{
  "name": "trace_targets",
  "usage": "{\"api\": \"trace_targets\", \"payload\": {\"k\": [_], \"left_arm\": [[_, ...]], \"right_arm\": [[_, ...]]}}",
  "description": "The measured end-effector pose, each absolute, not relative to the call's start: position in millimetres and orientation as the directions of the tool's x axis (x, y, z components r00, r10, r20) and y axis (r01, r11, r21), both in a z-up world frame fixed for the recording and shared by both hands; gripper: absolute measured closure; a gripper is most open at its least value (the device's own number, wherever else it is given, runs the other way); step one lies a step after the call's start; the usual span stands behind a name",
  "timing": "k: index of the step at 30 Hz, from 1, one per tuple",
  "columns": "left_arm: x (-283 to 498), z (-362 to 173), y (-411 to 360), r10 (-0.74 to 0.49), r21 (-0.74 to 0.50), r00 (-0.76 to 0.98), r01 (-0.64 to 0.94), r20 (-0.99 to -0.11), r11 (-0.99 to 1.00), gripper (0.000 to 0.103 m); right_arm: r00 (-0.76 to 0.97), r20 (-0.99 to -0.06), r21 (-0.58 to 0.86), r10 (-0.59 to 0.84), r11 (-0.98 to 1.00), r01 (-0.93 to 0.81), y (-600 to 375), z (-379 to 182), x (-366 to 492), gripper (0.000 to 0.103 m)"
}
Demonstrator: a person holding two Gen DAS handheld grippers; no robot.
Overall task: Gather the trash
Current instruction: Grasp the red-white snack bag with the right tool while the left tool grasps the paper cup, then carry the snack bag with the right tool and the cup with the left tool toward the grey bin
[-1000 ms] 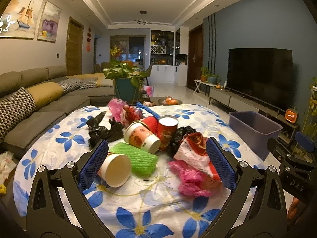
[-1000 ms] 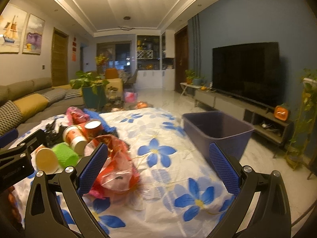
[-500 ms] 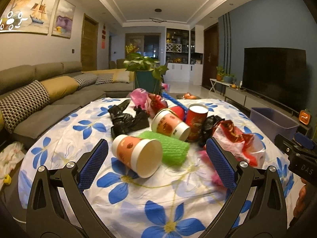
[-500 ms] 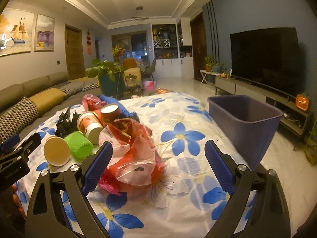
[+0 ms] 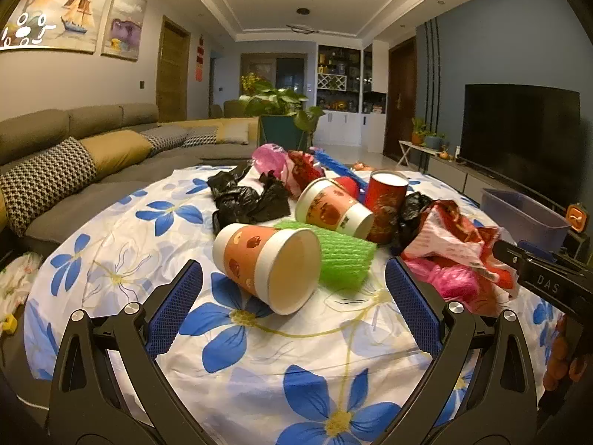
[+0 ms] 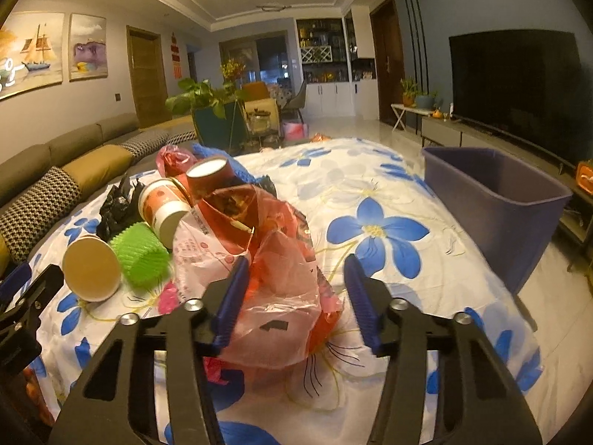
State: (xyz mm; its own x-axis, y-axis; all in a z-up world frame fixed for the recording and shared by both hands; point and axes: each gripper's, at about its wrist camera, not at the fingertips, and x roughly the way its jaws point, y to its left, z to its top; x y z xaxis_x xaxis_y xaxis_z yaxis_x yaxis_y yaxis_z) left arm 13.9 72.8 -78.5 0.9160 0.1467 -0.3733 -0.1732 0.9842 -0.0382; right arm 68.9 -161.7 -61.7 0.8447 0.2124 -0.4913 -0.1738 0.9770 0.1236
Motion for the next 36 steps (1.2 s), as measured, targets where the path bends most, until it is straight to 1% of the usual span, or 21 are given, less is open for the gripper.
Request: {"api": "trace_targets", "payload": {"k": [2, 6, 7, 9, 12, 14, 15, 16, 17, 18, 19, 21, 23, 24, 25, 27, 30, 36], "left_arm": [[17.7, -81.4, 75.2, 0.154, -0.038, 0.912, -0.181, -0.379, 0.983, 0.006], [26.4, -85.8, 80.8, 0.179, -0.030, 0.905, -0.206, -0.385, 0.978, 0.006], [28.6, -86.8, 82.0, 0.185, -0.027, 0.903, -0.212, -0.387, 0.977, 0.008], [33.2, -89.4, 85.5, 0.194, -0.023, 0.896, -0.222, -0.399, 0.975, 0.011], [38.7, -93.6, 90.3, 0.208, -0.018, 0.884, -0.237, -0.418, 0.971, 0.021], [41.7, -95.5, 93.3, 0.207, -0.021, 0.878, -0.239, -0.432, 0.971, 0.031], [43.2, -96.2, 94.7, 0.208, -0.024, 0.875, -0.242, -0.438, 0.970, 0.033], [45.0, -96.9, 96.0, 0.208, -0.026, 0.871, -0.245, -0.445, 0.969, 0.038], [45.3, -97.0, 97.0, 0.207, -0.027, 0.870, -0.245, -0.447, 0.969, 0.044], [46.7, -97.8, 97.8, 0.209, -0.026, 0.867, -0.247, -0.452, 0.969, 0.047], [48.2, -98.4, 98.8, 0.209, -0.029, 0.863, -0.250, -0.459, 0.968, 0.053], [49.3, -99.8, 101.4, 0.200, -0.043, 0.862, -0.248, -0.466, 0.968, 0.061], [50.0, -100.4, 103.6, 0.198, -0.051, 0.860, -0.251, -0.471, 0.967, 0.074], [50.7, -100.7, 104.4, 0.200, -0.052, 0.858, -0.253, -0.473, 0.966, 0.077], [51.4, -101.1, 105.2, 0.199, -0.055, 0.858, -0.255, -0.474, 0.965, 0.083], [52.1, -101.0, 107.1, 0.199, -0.061, 0.857, -0.258, -0.475, 0.964, 0.088], [51.0, -98.8, 111.8, 0.209, -0.068, 0.858, -0.271, -0.468, 0.960, 0.101], [39.6, -83.1, 116.5, 0.228, -0.076, 0.877, -0.285, -0.424, 0.956, 0.101]], "right_arm": [[0.828, -0.504, 0.145, 0.245, 0.969, -0.199, -161.7, -66.1, 75.8, 0.064], [0.811, -0.511, 0.161, 0.286, 0.958, -0.237, -159.7, -72.0, 80.8, 0.072], [0.809, -0.510, 0.159, 0.292, 0.956, -0.245, -158.9, -73.1, 81.3, 0.077], [0.804, -0.511, 0.163, 0.305, 0.952, -0.258, -158.1, -75.4, 82.7, 0.083], [0.798, -0.508, 0.173, 0.324, 0.946, -0.274, -157.6, -77.1, 84.3, 0.088], [0.802, -0.497, 0.169, 0.330, 0.944, -0.283, -157.4, -75.4, 82.8, 0.090], [0.805, -0.492, 0.167, 0.332, 0.943, -0.287, -157.1, -73.9, 82.3, 0.092], [0.810, -0.483, 0.165, 0.333, 0.943, -0.289, -157.6, -71.5, 80.3, 0.093], [0.812, -0.478, 0.167, 0.336, 0.942, -0.292, -157.2, -69.8, 79.7, 0.093], [0.814, -0.471, 0.169, 0.340, 0.940, -0.295, -157.2, -67.3, 78.5, 0.094], [0.817, -0.466, 0.166, 0.339, 0.941, -0.296, -157.1, -65.4, 77.5, 0.094], [0.824, -0.453, 0.158, 0.341, 0.940, -0.303, -157.7, -60.5, 74.4, 0.095], [0.829, -0.437, 0.155, 0.349, 0.937, -0.313, -159.2, -55.2, 69.5, 0.095], [0.833, -0.429, 0.152, 0.350, 0.937, -0.315, -159.8, -52.7, 67.2, 0.095], [0.836, -0.423, 0.149, 0.350, 0.937, -0.317, -160.2, -51.0, 65.5, 0.095], [0.843, -0.409, 0.142, 0.349, 0.937, -0.319, -161.5, -47.4, 61.2, 0.095], [0.858, -0.388, 0.126, 0.337, 0.941, -0.313, -163.2, -41.5, 55.7, 0.095], [0.871, -0.364, 0.128, 0.329, 0.944, -0.303, -169.4, -33.7, 51.7, 0.095]]}}
